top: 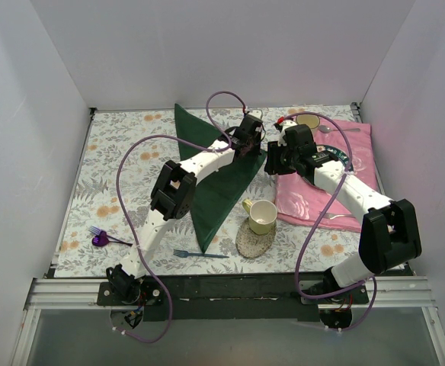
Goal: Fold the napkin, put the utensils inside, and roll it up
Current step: Fold the napkin
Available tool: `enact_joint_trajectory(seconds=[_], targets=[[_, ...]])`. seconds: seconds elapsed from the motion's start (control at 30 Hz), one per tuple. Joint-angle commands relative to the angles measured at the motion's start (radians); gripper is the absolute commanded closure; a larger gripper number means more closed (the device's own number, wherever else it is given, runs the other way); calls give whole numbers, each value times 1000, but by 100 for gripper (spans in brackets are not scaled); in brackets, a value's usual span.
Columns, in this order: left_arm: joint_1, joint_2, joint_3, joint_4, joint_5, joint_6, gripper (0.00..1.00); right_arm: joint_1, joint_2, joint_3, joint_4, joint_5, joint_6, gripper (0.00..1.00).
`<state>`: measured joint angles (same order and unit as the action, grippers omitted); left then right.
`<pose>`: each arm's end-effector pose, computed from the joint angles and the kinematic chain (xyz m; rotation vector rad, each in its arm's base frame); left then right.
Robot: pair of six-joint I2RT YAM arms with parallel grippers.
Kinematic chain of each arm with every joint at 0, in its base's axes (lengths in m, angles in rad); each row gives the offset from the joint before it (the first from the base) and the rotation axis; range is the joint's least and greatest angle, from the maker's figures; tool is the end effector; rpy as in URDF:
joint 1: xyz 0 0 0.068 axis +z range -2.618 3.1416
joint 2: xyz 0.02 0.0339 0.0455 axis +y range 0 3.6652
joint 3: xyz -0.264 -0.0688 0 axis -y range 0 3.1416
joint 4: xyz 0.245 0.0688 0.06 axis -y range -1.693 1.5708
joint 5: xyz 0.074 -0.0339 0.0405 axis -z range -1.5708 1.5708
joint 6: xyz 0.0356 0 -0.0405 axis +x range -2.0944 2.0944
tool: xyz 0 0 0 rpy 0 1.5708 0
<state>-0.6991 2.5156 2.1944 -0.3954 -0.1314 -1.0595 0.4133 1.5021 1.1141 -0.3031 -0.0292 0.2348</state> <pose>0.4376 -0.3618 0.1760 -0.5007 2.3476 -0.7405 0.3071 0.1358 0.2699 -0.2197 2.2789 0.3747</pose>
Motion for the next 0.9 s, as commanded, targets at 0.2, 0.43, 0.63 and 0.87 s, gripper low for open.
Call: enact_joint_trajectory(seconds=[0.2,0.43,0.63,0.87], targets=[[-8,-8,30,53,-31,-19,100,-7,-36,-7,44,-11,12,50],[-8,8,31,53,-20,-14,100,-8,-34,-8,45,-12,12,50],[-7,17,37,55,-17,-10,100,-10,-31,-11,51,-20,14,50],[-7,32,56,59,-13,-16,100,-11,-28,-13,55,-23,14,50]])
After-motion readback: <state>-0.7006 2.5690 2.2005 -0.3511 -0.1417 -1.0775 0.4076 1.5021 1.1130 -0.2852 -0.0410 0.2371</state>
